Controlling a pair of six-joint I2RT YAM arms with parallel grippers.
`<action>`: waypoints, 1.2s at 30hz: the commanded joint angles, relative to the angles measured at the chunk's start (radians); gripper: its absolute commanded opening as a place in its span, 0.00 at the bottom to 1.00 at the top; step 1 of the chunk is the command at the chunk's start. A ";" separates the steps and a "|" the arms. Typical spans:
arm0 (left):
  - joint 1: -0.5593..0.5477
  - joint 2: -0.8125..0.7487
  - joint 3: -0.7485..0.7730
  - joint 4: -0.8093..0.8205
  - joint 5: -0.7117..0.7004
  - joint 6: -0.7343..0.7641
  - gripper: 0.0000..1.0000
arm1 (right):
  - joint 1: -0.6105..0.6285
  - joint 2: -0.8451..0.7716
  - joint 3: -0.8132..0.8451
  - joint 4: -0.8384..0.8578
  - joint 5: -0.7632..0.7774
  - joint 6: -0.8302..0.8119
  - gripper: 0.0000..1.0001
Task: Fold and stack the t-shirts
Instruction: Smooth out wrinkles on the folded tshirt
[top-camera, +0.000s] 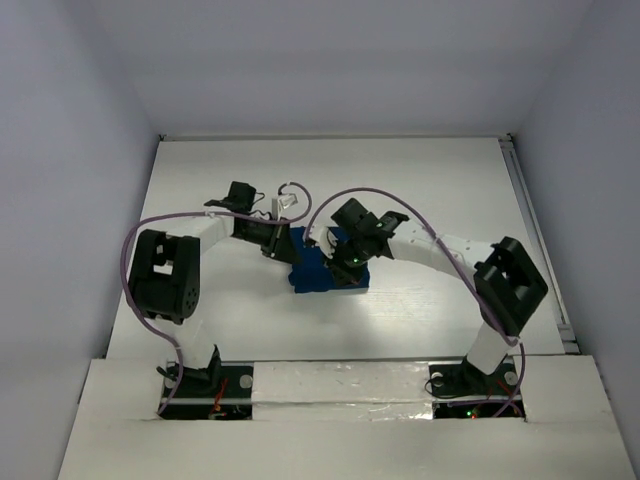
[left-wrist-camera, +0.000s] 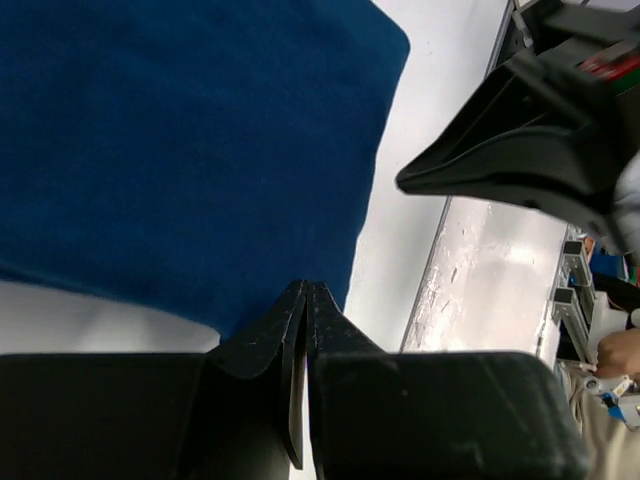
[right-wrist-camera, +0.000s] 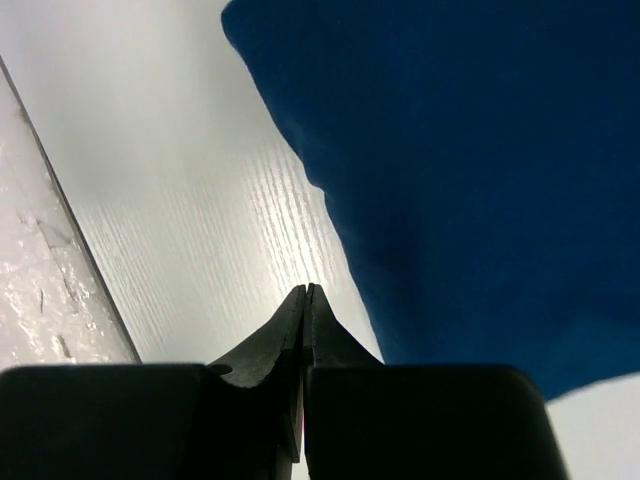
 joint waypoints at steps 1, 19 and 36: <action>-0.038 0.001 -0.022 0.123 0.051 -0.089 0.00 | 0.003 0.036 0.011 0.001 -0.059 0.013 0.00; -0.112 0.279 0.041 0.131 -0.073 -0.131 0.00 | -0.025 0.162 0.050 0.008 0.033 -0.017 0.00; -0.085 0.164 0.288 -0.042 -0.038 -0.081 0.00 | -0.025 -0.174 0.008 0.057 0.125 -0.042 0.00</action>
